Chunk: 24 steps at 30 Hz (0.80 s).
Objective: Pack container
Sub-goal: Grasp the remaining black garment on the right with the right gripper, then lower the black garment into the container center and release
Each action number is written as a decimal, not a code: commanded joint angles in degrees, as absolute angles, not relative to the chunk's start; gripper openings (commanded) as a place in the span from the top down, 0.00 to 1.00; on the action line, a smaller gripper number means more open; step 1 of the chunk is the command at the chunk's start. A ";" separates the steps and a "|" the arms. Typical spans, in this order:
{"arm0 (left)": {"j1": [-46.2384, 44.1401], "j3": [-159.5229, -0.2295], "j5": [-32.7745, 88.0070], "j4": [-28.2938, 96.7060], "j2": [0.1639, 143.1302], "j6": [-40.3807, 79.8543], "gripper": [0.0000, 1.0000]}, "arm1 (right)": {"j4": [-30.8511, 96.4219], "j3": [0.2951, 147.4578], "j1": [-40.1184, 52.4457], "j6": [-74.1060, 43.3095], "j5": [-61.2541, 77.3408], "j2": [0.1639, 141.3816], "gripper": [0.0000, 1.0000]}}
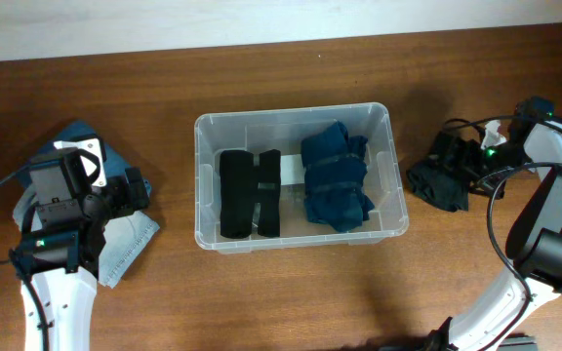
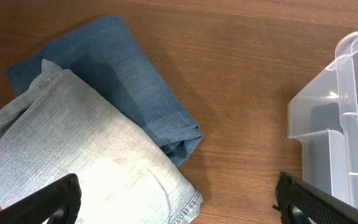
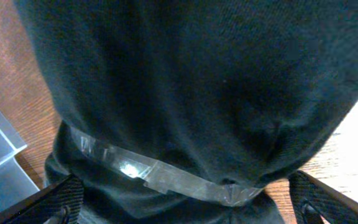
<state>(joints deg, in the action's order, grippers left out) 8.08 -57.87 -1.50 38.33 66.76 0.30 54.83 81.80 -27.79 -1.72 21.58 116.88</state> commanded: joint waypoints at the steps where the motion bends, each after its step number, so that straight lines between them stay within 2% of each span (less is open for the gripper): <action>1: 8.32 -58.57 -0.86 38.00 66.96 0.86 0.01 | 54.70 82.26 -28.53 -2.15 20.34 116.66 0.02; 4: 8.32 -58.57 -0.86 38.02 66.98 0.86 0.00 | 53.65 80.84 -28.47 -2.15 20.36 116.73 0.01; 5: 8.32 -58.57 -0.86 38.00 66.96 0.86 0.00 | 52.36 79.59 -28.40 -2.15 20.58 116.73 0.04; 6: 8.32 -58.54 -0.86 38.00 66.96 0.86 0.01 | 51.51 78.78 -28.36 -2.17 21.02 116.75 0.10; 7: 8.32 -58.57 -0.86 38.00 66.96 0.86 0.01 | 49.84 77.23 -28.14 -2.15 22.61 116.77 0.19; 10: 8.32 -58.57 -0.86 38.00 66.96 0.86 0.01 | 47.70 75.44 -27.59 -2.11 26.44 116.77 0.55; 13: 8.32 -58.57 -0.86 38.00 66.96 0.86 0.01 | 49.21 76.88 -27.33 -1.91 26.85 115.81 0.96; 20: 8.32 -58.57 -0.86 38.02 66.96 0.86 0.01 | 59.83 90.30 -26.92 0.84 27.00 102.21 0.96; 24: 8.32 -58.57 -0.86 37.98 66.96 0.86 0.01 | 65.80 95.79 -20.12 1.69 26.79 90.78 0.96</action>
